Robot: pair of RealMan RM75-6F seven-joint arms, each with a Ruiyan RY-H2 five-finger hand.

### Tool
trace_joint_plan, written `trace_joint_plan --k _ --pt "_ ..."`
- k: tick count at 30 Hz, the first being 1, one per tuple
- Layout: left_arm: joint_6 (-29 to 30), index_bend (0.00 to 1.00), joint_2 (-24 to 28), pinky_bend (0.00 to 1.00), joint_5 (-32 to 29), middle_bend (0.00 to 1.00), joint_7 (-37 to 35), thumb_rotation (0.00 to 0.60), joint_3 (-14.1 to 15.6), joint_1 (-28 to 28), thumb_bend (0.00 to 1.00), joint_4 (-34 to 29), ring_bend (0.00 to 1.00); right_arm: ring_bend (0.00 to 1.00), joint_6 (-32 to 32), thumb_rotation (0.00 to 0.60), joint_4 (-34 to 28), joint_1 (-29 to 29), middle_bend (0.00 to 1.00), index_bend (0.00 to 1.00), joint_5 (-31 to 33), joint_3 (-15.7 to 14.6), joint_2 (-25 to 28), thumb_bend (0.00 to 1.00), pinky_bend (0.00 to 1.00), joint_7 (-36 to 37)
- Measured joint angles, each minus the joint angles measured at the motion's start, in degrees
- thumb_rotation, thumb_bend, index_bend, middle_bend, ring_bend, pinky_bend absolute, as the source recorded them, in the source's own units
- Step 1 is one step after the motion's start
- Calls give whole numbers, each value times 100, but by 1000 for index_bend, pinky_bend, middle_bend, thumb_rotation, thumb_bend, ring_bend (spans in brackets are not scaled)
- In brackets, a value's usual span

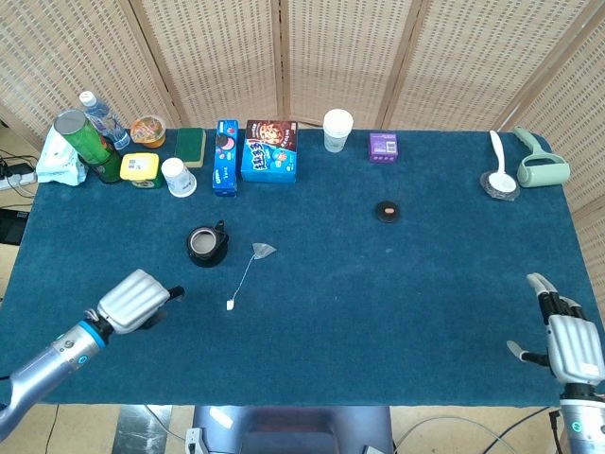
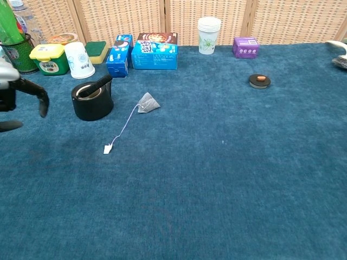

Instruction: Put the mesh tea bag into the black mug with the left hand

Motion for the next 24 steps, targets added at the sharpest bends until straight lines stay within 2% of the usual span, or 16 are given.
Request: trace_joint_plan --k 9,24 --pt "-71 391 -474 851 96 1000 -66 600 41 -293 365 584 958 279 30 600 28 -41 134 89 71 17 -13 31 211 25" --pt "-241 428 -1518 859 49 1000 -508 600 133 -855 377 1498 970 279 60 600 164 -145 134 89 193 20 -32 31 211 164"
